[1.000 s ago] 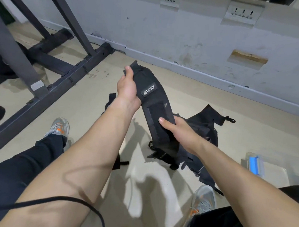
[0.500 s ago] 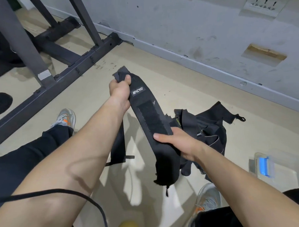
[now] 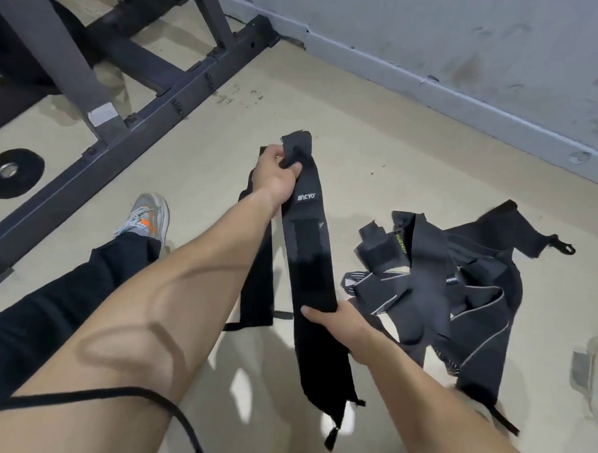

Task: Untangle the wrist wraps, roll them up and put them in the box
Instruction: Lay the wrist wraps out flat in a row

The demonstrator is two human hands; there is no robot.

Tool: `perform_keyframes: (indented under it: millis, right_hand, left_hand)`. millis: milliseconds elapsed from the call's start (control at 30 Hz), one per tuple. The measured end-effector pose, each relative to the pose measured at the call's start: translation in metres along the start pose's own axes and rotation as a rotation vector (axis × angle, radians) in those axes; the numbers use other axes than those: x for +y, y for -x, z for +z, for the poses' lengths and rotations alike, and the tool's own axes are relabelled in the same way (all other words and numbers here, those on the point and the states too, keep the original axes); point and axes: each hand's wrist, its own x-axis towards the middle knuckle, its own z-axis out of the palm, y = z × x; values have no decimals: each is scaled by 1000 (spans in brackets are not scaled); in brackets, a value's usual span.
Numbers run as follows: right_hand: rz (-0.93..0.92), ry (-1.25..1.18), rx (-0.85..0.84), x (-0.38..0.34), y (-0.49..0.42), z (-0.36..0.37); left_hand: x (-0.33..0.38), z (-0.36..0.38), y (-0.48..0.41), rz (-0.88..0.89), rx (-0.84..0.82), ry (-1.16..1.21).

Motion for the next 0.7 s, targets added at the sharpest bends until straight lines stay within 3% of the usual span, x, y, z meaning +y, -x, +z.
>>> perform_keyframes:
  millis: [133,233,467,633,700]
  right_hand:
    - [55,-45,-74,3,-45,-6]
    - [77,-210,-135,-6,-81,-14]
    - [109,-164,-4,-14,-178,-15]
    - [82,-91,107,-14,-183,-5]
    - [39,-49,118,-12,-174,0]
  left_hand:
    - [-32,11,-60,26,47,-130]
    - [-61,27,-111,2,32,-117]
    - [-103,50,-194,-15,175,-95]
    - [-157,22,-147,-48,176,-699]
    - [-183,13,-120,20,157,-787]
